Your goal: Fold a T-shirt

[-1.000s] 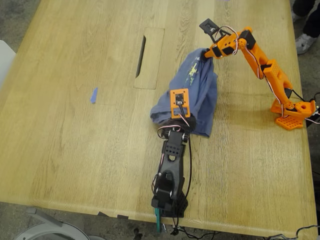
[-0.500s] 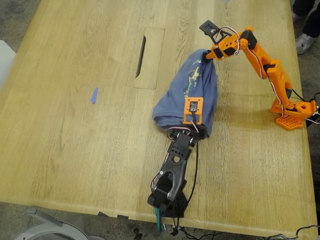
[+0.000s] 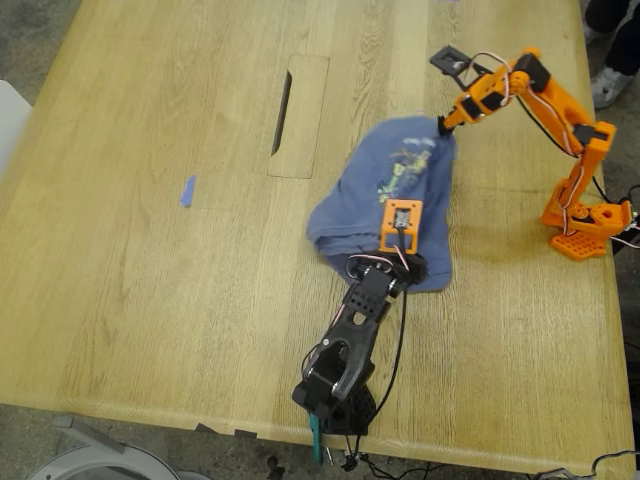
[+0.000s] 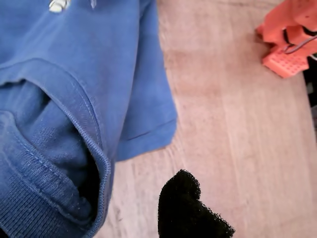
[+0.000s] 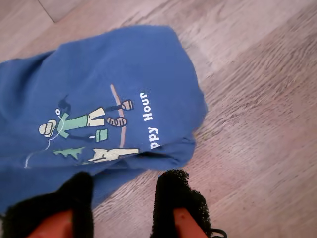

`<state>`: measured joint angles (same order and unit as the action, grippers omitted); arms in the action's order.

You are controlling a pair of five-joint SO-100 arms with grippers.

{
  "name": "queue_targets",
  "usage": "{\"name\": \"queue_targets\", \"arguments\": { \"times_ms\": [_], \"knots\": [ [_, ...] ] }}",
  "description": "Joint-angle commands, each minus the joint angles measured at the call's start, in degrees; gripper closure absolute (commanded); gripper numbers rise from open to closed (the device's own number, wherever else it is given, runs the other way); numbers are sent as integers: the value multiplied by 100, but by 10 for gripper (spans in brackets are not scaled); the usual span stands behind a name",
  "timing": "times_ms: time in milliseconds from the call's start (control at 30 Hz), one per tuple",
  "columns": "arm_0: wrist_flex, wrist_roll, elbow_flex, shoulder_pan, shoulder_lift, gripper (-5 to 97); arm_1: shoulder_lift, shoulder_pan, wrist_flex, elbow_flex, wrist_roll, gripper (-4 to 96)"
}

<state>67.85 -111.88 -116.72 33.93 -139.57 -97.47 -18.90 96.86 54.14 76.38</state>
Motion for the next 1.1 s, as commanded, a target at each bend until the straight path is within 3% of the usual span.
{"name": "queue_targets", "arguments": {
  "times_ms": [0,167,300,400,700,967,1067],
  "knots": [
    [-369,-211,378,264,35,575,-571,-70,-70,431,-53,632],
    [-413,176,413,510,211,768,-993,-229,-448,1230,-53,646],
    [-431,62,422,721,255,766,-1169,-229,-606,1573,-62,641],
    [-536,-185,422,738,255,635,-1266,-211,-729,1793,-79,635],
    [70,-527,325,686,255,408,-1547,-211,-949,2320,-70,619],
    [378,-492,229,519,369,364,-1898,-211,-1134,2874,-105,624],
    [-246,-229,9,325,562,365,-1881,-220,-1529,3023,-105,631]
  ]
}}
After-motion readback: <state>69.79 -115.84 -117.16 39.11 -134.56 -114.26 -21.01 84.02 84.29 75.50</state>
